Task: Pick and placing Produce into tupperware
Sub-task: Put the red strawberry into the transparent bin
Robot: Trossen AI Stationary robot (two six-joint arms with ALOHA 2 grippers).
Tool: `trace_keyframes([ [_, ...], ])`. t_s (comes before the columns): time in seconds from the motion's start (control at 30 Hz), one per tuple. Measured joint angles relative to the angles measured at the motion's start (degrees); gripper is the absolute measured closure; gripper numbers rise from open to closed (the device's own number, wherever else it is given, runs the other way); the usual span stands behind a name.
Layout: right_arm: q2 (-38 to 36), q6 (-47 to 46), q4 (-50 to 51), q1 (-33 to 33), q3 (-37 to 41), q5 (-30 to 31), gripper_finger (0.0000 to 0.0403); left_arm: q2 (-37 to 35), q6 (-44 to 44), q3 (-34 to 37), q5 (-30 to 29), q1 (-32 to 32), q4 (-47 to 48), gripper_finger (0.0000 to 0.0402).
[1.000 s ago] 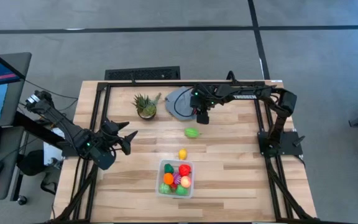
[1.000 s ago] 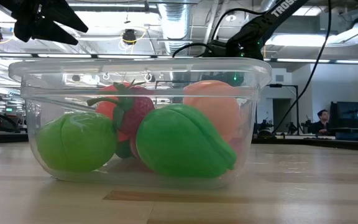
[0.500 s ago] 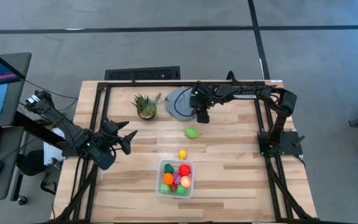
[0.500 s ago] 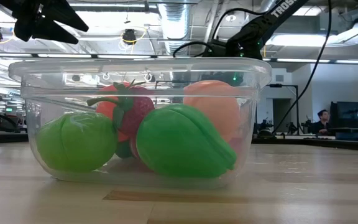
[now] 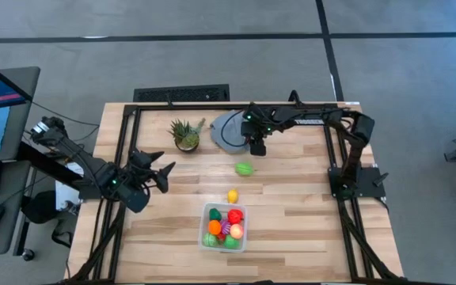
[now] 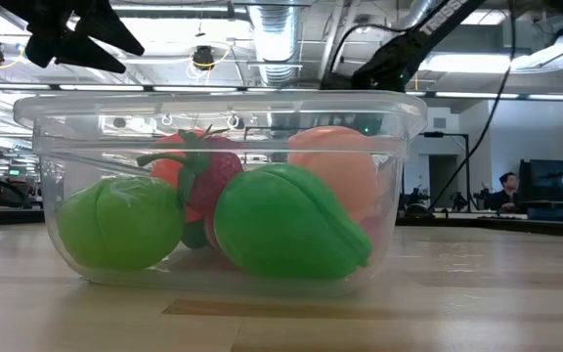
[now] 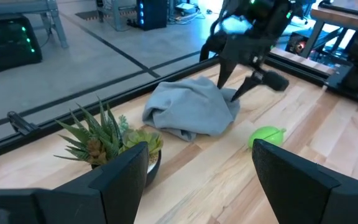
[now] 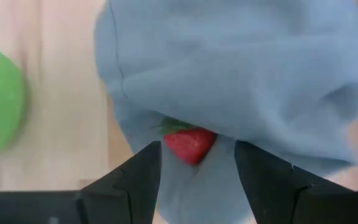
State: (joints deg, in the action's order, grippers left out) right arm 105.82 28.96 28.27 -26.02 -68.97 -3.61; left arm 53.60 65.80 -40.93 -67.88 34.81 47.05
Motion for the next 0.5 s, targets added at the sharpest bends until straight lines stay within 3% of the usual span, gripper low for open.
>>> trace_keyframes([
  [0.3,9.4,-0.5,4.3,2.5,-8.4,3.0,0.0173,0.0,0.0,0.0,2.4,-0.2,0.0,0.0123],
  [0.5,9.8,0.9,5.5,1.0,-12.8,2.1,0.0173,0.0,0.0,0.0,4.9,-0.2,0.0,0.0123],
])
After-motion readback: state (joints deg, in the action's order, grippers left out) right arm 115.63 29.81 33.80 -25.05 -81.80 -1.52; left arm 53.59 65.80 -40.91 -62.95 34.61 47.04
